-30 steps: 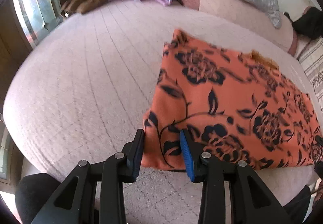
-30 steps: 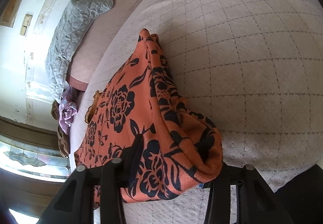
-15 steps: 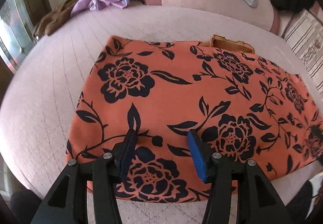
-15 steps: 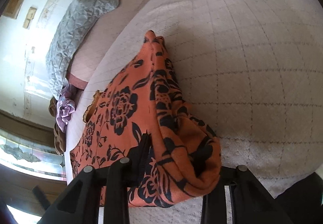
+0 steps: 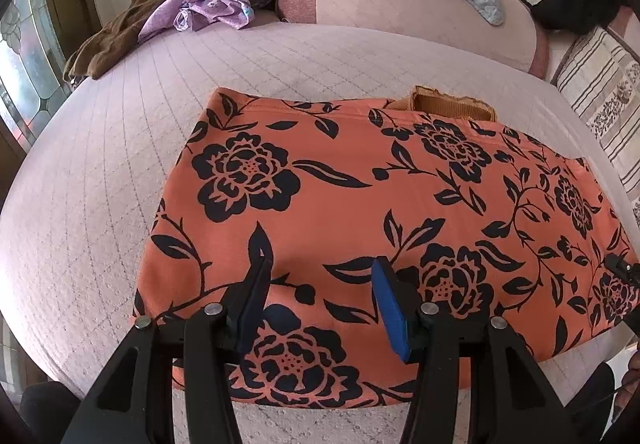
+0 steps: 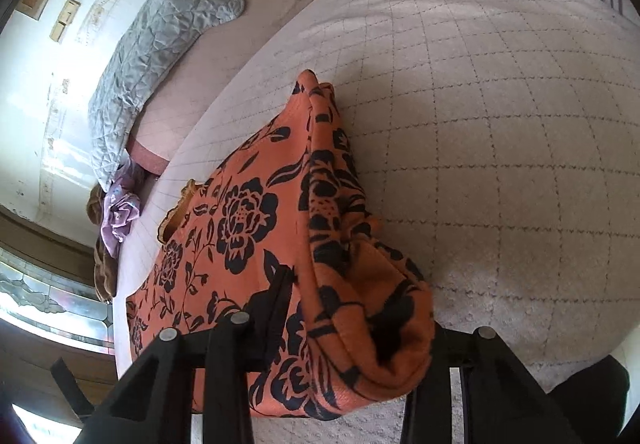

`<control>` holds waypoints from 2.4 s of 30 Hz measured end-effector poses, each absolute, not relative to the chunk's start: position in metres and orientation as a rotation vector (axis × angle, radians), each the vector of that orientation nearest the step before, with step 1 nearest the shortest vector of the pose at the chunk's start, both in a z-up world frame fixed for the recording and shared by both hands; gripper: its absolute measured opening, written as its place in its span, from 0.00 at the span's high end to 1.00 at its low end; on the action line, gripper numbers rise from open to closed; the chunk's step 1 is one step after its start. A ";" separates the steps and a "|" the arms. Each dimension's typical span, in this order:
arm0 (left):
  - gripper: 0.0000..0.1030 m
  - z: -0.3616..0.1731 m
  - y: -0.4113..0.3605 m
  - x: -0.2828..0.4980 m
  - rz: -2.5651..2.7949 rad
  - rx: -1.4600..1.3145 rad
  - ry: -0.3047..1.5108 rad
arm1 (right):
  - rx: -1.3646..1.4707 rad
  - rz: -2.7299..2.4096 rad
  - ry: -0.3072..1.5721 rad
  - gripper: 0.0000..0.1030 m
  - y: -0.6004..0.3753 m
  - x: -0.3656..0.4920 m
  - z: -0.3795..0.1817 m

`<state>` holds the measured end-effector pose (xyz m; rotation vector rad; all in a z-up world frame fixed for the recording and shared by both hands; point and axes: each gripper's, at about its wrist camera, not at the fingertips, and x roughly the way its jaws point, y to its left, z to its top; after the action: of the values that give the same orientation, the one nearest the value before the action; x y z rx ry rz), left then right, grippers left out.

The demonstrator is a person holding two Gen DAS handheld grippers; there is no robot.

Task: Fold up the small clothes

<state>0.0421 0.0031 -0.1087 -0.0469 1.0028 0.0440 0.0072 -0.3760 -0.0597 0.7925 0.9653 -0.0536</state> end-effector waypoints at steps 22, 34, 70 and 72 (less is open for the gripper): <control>0.48 -0.110 0.007 0.046 0.042 -0.061 1.005 | 0.739 -0.089 0.981 0.53 -0.366 0.007 -0.061; 0.48 -0.115 -0.002 0.045 0.032 -0.046 1.007 | 0.640 -0.093 1.001 0.62 -0.358 0.010 -0.056; 0.48 -0.089 0.071 0.023 0.057 -0.212 0.897 | 0.341 0.010 0.840 0.89 -0.262 0.032 0.057; 0.48 -0.088 0.097 0.015 0.105 -0.251 0.877 | 0.280 0.090 0.797 0.89 -0.221 0.037 0.080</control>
<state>0.0148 0.0973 -0.0877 -0.2513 0.8770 0.1047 0.0369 -0.2205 0.0796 0.2802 0.7973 0.0900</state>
